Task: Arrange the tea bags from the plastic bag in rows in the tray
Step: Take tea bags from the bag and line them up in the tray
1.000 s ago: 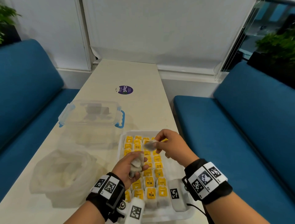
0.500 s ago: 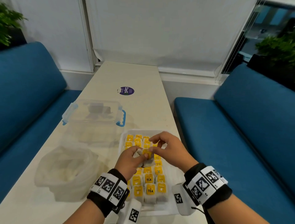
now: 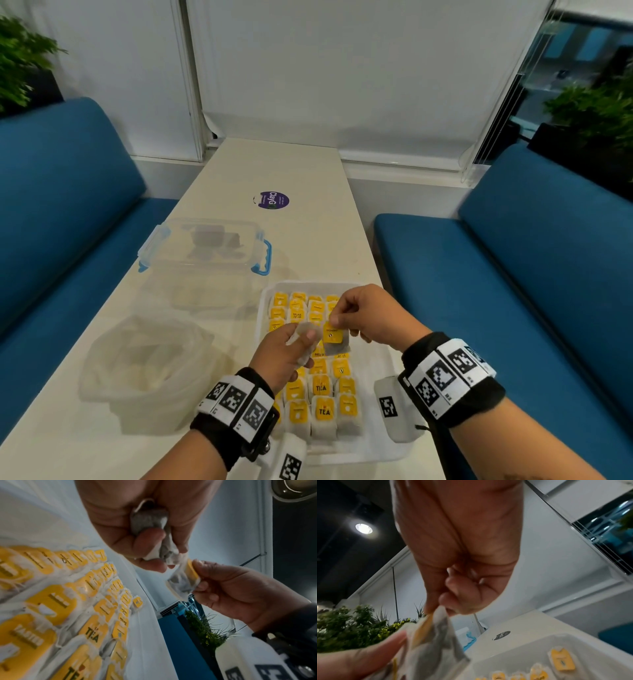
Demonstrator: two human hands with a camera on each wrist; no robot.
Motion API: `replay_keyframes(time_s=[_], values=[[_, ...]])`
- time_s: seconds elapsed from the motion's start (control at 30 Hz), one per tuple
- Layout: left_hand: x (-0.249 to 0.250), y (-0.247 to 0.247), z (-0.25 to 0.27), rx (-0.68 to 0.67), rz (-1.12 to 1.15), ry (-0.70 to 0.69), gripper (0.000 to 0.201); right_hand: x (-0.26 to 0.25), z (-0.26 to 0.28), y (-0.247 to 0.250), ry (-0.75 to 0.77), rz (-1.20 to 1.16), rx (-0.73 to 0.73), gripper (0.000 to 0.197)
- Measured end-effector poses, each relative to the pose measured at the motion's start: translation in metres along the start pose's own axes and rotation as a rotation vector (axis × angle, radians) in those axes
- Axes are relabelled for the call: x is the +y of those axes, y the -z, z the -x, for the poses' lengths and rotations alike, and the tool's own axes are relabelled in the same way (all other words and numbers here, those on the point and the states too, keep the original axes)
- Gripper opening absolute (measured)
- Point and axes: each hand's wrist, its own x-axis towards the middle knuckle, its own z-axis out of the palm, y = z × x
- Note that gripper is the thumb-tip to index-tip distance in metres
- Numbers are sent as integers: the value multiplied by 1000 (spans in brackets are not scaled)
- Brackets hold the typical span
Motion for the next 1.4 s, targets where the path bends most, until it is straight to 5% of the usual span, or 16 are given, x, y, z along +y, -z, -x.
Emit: replay_keyframes(time_s=[0.2, 0.27, 0.37, 0.73, 1.07, 1.4], values=[[3, 8, -3, 80, 46, -7, 13, -1, 0, 2, -118, 147, -158, 45], [3, 12, -4, 120, 81, -2, 13, -2, 2, 6, -121, 208, -187, 32], [1, 17, -5, 166, 112, 18, 14, -3, 5, 15, -90, -38, -202, 9], [-16, 20, -9, 140, 108, 108, 12, 12, -16, 15, -152, 162, 32, 18], [-23, 25, -14, 133, 185, 159, 12, 26, -60, 27, -172, 600, 78, 35], [-27, 35, -18, 3, 157, 189, 14, 39, -102, 15, -362, 785, -291, 29]])
